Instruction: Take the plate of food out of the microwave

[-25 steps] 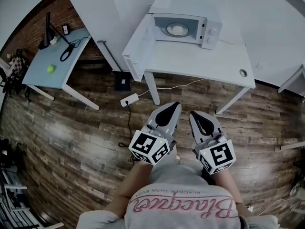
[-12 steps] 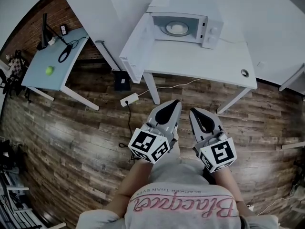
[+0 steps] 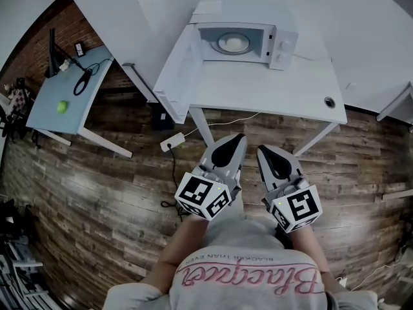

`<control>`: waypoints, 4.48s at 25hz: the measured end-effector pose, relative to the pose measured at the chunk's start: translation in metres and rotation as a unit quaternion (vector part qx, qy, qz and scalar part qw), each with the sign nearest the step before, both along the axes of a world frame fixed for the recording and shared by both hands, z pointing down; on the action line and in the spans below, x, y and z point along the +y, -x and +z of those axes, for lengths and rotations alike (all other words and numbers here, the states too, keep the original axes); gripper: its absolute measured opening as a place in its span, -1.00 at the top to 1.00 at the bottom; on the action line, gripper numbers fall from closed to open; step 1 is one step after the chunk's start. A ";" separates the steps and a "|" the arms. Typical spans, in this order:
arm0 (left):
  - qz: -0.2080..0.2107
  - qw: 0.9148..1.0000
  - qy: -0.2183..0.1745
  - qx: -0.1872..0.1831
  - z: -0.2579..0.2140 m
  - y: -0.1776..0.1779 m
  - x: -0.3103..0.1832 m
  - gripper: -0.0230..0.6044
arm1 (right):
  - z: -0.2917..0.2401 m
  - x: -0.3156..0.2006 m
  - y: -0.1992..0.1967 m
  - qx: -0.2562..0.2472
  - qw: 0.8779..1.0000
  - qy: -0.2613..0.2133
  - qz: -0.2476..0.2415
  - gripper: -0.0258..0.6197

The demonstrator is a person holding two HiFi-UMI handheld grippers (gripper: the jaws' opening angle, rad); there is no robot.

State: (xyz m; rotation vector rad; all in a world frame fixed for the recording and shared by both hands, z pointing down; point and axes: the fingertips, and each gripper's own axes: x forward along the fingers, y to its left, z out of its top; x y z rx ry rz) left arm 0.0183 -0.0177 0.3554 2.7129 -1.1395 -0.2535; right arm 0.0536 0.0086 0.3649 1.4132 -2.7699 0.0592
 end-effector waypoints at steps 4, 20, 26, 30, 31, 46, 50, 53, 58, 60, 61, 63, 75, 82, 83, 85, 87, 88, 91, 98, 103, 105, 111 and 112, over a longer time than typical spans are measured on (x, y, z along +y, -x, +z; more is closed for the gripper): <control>0.004 1.000 0.001 0.000 0.000 -0.002 -0.014 0.92 | 0.002 -0.014 -0.003 -0.001 1.000 0.003 0.005 0.88; 0.005 1.000 0.012 0.001 0.001 0.003 -0.091 0.92 | 0.004 -0.085 0.008 -0.003 1.000 0.018 -0.007 0.88; 0.007 1.000 0.019 0.003 0.003 0.001 -0.126 0.92 | 0.003 -0.121 0.003 0.003 1.000 0.022 0.001 0.88; 0.009 1.000 0.026 0.007 0.004 0.002 -0.149 0.92 | 0.002 -0.146 -0.005 -0.009 0.999 0.032 0.023 0.88; 0.010 1.000 0.027 0.009 0.004 0.002 -0.155 0.92 | 0.001 -0.151 -0.006 -0.014 0.999 0.033 0.027 0.88; 0.012 0.998 0.034 0.043 0.003 0.006 -0.245 0.92 | 0.001 -0.233 -0.011 0.004 0.998 0.044 0.048 0.88; 0.010 0.998 0.040 0.045 0.008 0.009 -0.265 0.92 | 0.003 -0.252 -0.007 0.008 0.998 0.045 0.047 0.88; 0.011 0.998 0.040 0.043 0.009 0.009 -0.279 0.92 | 0.003 -0.265 -0.005 0.007 0.998 0.043 0.047 0.88; 0.018 0.998 0.038 0.040 0.008 0.006 -0.298 0.92 | 0.007 -0.282 -0.002 0.008 0.998 0.046 0.052 0.88; 0.019 0.998 0.038 0.040 0.008 0.006 -0.304 0.92 | 0.007 -0.289 -0.001 0.008 0.998 0.046 0.052 0.88; 0.019 0.998 0.037 0.040 0.009 0.006 -0.308 0.92 | 0.007 -0.293 -0.002 0.008 0.998 0.046 0.053 0.88; 0.019 0.998 0.035 0.039 0.009 0.006 -0.315 0.92 | 0.006 -0.301 -0.002 0.006 0.998 0.043 0.054 0.88; 0.014 0.996 0.066 0.049 0.020 0.017 -0.342 0.67 | 0.003 -0.327 0.009 0.009 0.998 0.041 0.043 0.88; 0.016 0.991 0.094 0.095 0.027 0.019 -0.348 0.10 | 0.012 -0.330 0.003 0.009 0.997 0.057 0.043 0.88; 0.017 0.989 0.102 0.108 0.028 0.019 -0.349 0.04 | 0.014 -0.330 0.002 0.010 0.997 0.058 0.040 0.88; 0.015 0.985 0.118 0.124 0.031 0.018 -0.350 0.02 | 0.015 -0.332 0.001 0.010 0.998 0.060 0.032 0.88; 0.010 0.983 0.129 0.131 0.034 0.016 -0.352 0.02 | 0.016 -0.335 -0.003 0.008 0.998 0.063 0.026 0.88; 0.011 0.982 0.133 0.131 0.036 0.015 -0.353 0.03 | 0.016 -0.336 -0.005 0.006 0.998 0.064 0.024 0.88; 0.017 0.984 0.132 0.122 0.037 0.005 -0.356 0.03 | 0.014 -0.343 -0.014 0.001 0.998 0.065 0.015 0.88; -0.017 0.983 0.135 0.120 0.035 -0.009 -0.372 0.03 | 0.010 -0.365 -0.034 -0.007 0.997 0.070 -0.014 0.88; -0.041 0.982 0.142 0.114 0.039 -0.016 -0.381 0.05 | 0.015 -0.377 -0.041 -0.013 0.997 0.070 -0.032 0.88; -0.049 0.982 0.146 0.113 0.042 -0.017 -0.383 0.06 | 0.019 -0.379 -0.041 -0.014 0.996 0.072 -0.042 0.88; -0.092 0.968 0.190 0.138 0.062 -0.016 -0.389 0.06 | 0.033 -0.382 -0.044 -0.018 0.994 0.086 -0.064 0.88; -0.095 0.964 0.198 0.149 0.065 -0.017 -0.389 0.06 | 0.035 -0.382 -0.045 -0.017 0.994 0.088 -0.067 0.88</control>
